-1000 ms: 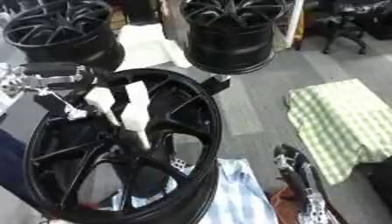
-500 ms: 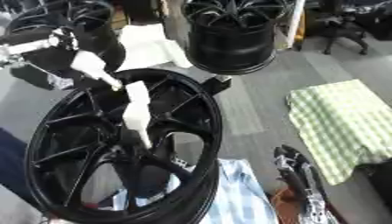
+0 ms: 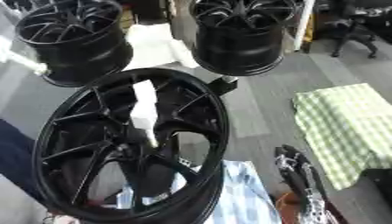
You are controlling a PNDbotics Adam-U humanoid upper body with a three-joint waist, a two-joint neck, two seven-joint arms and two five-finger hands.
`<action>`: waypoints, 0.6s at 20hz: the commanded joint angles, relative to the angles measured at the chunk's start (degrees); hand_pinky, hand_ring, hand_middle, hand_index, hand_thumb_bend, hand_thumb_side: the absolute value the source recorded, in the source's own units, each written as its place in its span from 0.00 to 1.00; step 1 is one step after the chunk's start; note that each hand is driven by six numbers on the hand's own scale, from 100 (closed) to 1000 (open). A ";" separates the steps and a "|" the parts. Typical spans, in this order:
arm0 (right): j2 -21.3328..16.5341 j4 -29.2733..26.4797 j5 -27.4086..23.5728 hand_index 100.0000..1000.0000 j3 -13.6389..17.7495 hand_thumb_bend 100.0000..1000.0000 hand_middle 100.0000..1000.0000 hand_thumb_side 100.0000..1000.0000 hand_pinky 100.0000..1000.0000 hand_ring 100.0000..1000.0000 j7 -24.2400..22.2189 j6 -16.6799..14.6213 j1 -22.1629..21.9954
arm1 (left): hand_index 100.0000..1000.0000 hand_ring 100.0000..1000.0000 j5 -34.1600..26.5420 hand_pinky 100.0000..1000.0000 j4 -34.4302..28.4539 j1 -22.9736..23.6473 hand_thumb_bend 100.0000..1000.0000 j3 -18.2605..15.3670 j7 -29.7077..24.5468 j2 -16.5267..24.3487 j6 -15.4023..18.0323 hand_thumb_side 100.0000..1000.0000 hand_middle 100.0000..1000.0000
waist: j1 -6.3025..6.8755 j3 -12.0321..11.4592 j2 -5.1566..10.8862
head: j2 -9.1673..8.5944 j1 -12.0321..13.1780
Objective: Pull the pin out of the wheel hub.
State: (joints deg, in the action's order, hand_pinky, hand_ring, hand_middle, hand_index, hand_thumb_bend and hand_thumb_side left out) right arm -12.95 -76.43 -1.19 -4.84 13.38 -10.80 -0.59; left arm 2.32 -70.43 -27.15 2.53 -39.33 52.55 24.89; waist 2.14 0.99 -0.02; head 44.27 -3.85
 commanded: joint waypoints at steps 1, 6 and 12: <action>-1.11 -0.97 -0.26 0.84 0.77 0.15 0.69 0.66 0.69 0.67 0.53 0.04 0.10 | 0.87 1.00 3.95 0.73 2.95 4.35 0.00 -6.86 -12.39 1.57 11.18 0.64 0.64 | -0.12 -0.46 0.40 | -0.15 -0.48; -0.88 -1.18 -0.26 0.84 1.14 0.14 0.69 0.66 0.69 0.67 0.96 0.19 -0.14 | 0.92 1.00 8.55 0.77 6.12 13.92 0.00 -15.77 -4.56 -4.69 6.24 0.96 0.76 | -0.71 -1.35 0.23 | -0.15 -0.85; -0.51 -1.35 -0.26 0.84 1.41 0.14 0.69 0.67 0.69 0.67 1.31 0.29 -0.21 | 0.86 1.00 6.49 0.73 1.31 20.08 0.00 -22.42 5.22 -16.50 -1.22 0.89 0.69 | -1.47 -1.98 0.19 | -0.15 -0.76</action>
State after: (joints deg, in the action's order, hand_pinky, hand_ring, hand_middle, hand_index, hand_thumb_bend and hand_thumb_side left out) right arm -12.88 -76.54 -1.19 -3.86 14.45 -10.49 -1.08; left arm 9.51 -67.10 -6.76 -18.00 -35.08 36.49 24.37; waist 0.50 -0.93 -0.04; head 44.27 -4.63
